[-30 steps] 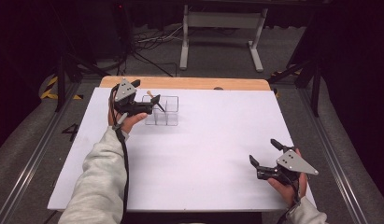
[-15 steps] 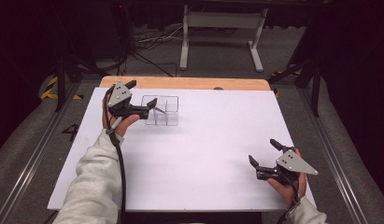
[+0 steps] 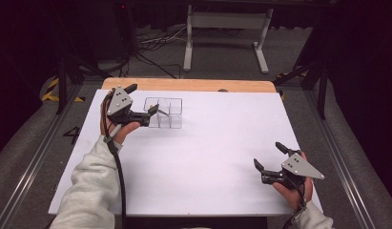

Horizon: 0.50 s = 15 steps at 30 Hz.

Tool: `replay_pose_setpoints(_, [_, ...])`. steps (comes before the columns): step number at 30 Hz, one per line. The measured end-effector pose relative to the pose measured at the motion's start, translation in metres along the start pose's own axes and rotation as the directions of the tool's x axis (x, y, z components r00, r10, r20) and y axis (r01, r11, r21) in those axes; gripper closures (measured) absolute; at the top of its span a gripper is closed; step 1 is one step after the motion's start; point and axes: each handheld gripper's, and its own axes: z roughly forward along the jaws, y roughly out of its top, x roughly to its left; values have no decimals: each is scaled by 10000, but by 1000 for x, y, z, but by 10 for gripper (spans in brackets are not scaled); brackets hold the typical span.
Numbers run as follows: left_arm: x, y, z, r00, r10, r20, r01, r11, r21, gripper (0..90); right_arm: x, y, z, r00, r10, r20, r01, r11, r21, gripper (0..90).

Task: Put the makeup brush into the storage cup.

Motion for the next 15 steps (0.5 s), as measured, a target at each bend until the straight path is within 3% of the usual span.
replay_pose_setpoints(15, [-16,-4,-19,9989,285,384,-281,9995,-128,27,1,0,0,10000,-18,0,18,10000,-29,81])
